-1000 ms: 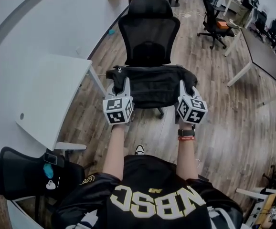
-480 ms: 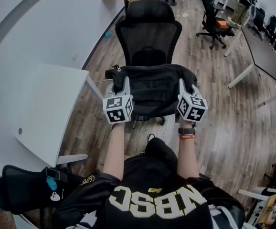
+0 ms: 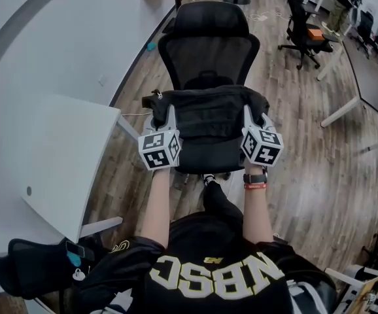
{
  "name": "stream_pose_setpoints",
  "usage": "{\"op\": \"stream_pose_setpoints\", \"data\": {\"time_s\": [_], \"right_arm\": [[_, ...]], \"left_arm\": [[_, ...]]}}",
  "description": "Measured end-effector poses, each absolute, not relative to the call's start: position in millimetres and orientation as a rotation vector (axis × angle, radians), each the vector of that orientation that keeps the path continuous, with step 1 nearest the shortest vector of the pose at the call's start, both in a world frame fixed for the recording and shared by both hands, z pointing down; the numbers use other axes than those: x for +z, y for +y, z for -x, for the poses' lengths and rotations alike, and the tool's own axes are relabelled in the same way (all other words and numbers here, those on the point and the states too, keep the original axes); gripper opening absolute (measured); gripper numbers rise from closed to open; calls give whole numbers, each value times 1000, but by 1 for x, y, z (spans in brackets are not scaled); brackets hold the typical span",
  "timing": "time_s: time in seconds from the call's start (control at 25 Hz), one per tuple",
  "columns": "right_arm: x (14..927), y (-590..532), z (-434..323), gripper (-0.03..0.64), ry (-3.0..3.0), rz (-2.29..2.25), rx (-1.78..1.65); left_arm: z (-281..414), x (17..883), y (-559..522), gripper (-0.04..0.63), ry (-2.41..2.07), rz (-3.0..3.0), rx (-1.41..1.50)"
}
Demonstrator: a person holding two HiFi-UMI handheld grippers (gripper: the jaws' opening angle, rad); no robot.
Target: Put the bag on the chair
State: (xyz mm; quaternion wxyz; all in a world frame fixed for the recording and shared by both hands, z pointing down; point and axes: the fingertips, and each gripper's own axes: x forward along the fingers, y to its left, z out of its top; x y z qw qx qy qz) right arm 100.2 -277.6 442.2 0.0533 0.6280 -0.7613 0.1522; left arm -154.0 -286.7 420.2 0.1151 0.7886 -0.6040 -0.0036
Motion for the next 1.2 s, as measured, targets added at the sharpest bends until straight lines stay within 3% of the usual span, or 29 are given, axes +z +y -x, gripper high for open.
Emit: {"op": "stream_pose_setpoints", "data": {"time_s": [1.2], "right_arm": [[568, -393, -131, 78, -2046, -1754, 830]], "left_arm": [[112, 545, -408, 84, -1616, -2116, 297]]}}
